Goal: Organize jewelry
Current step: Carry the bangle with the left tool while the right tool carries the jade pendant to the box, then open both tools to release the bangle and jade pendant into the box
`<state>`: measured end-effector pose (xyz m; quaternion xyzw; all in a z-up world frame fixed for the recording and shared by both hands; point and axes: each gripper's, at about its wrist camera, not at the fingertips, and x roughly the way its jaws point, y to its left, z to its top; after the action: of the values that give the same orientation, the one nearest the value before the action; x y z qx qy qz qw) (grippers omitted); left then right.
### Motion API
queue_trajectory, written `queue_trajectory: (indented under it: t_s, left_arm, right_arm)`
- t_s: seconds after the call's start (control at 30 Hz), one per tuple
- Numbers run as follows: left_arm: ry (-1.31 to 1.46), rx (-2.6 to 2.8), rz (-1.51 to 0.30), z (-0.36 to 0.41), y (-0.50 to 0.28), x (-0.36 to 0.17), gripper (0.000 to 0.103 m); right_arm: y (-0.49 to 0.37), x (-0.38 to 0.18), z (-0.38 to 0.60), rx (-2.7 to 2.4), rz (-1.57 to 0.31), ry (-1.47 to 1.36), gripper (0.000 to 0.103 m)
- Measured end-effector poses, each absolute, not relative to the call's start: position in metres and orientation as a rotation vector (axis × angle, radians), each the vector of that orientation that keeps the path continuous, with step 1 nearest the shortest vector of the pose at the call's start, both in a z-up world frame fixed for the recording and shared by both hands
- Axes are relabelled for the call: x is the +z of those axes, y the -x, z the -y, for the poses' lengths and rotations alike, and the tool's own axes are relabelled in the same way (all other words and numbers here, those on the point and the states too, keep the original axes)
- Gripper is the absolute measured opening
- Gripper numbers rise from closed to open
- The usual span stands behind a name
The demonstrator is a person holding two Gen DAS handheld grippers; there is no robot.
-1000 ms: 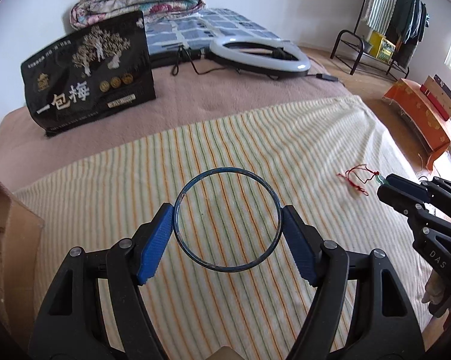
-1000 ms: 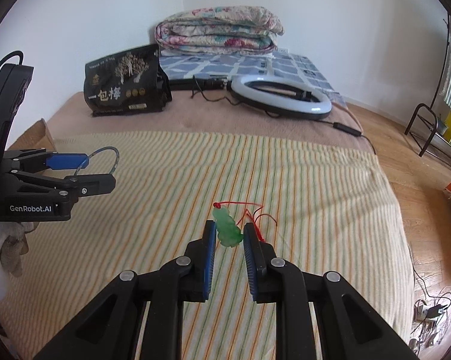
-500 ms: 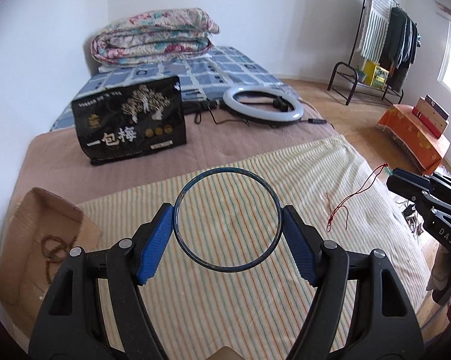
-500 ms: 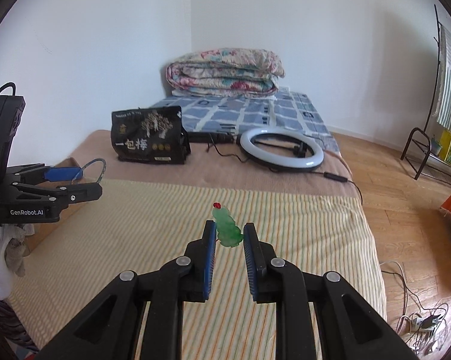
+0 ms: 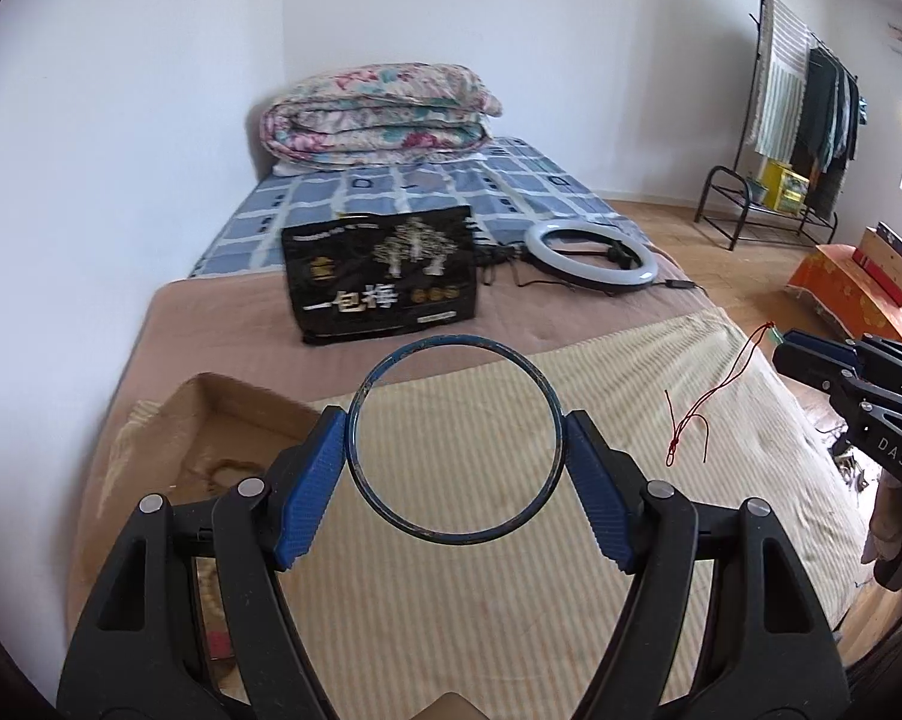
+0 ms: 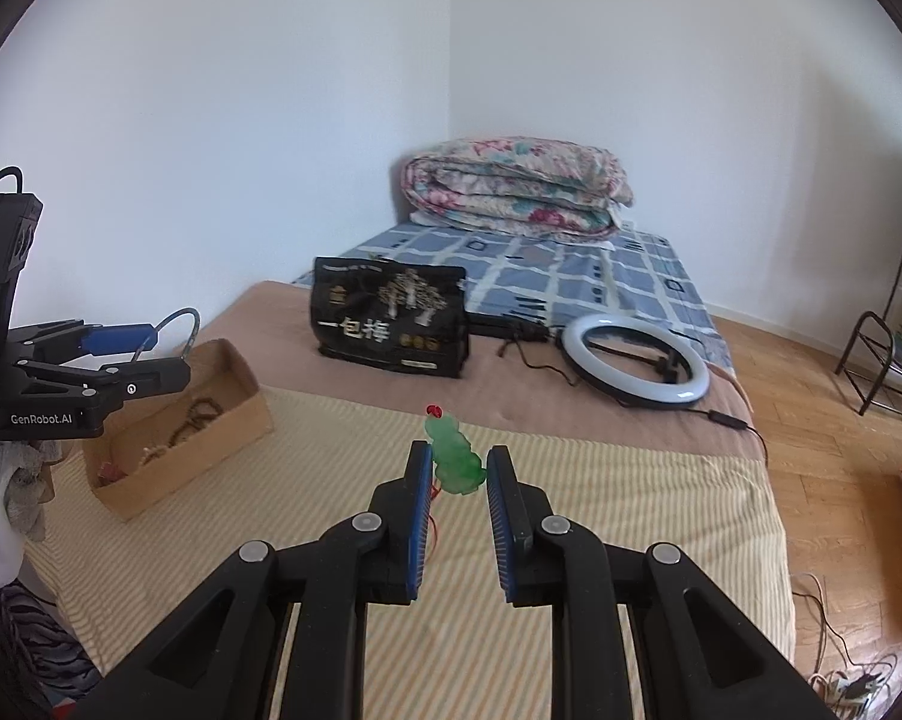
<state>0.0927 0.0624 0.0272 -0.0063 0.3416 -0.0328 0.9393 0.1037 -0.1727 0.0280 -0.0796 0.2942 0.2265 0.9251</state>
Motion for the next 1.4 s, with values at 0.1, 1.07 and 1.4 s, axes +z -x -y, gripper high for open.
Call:
queue_trajectory:
  t_s: [0.1, 1.07, 1.4]
  left_arm:
    - [0.013, -0.015, -0.682, -0.089, -0.081, 0.032, 0.074]
    - [0.051, 0.305, -0.700, -0.249, -0.031, -0.004, 0.074]
    - [0.047, 0.310, -0.719, -0.255, -0.035, -0.019, 0.074]
  right_arm:
    - [-0.104, 0.029, 0.153, 0.501, -0.596, 0.160, 0.017]
    - [-0.105, 0.024, -0.027, 0.780, -0.591, 0.143, 0.017]
    - [-0.120, 0.008, -0.059, 0.792, -0.624, 0.142, 0.017]
